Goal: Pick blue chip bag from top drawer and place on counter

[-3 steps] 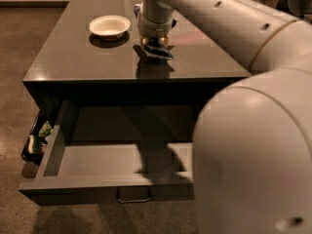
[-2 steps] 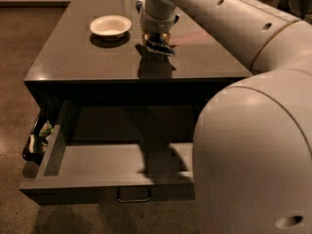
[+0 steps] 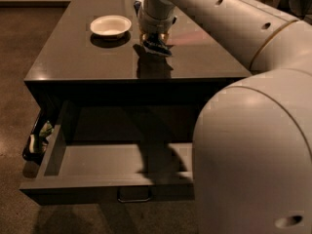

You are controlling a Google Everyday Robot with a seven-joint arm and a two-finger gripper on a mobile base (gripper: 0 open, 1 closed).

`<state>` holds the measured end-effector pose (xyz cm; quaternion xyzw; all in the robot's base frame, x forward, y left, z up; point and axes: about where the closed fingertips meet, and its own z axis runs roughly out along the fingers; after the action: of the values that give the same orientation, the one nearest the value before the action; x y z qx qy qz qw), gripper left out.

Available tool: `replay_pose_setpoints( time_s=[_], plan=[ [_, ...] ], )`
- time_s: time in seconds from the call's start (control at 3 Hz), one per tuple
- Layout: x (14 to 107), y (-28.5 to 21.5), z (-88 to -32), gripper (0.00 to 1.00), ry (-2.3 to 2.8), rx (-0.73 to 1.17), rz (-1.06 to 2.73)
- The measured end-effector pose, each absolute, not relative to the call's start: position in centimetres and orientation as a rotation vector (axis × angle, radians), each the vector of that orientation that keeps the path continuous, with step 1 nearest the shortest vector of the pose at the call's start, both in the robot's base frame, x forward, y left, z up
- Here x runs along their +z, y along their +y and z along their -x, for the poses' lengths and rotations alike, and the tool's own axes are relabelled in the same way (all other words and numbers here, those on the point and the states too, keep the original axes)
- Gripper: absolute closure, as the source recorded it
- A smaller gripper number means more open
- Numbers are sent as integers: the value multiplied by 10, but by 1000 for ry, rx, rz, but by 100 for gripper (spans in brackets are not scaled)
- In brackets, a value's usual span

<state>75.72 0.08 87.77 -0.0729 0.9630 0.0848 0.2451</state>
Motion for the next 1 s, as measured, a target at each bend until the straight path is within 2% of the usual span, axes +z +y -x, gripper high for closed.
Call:
replay_pose_setpoints(
  time_s=[0.67, 1.0],
  plan=[
    [878, 1, -757, 4, 2629, 232, 199],
    [878, 1, -757, 0, 2629, 231, 199]
  ],
)
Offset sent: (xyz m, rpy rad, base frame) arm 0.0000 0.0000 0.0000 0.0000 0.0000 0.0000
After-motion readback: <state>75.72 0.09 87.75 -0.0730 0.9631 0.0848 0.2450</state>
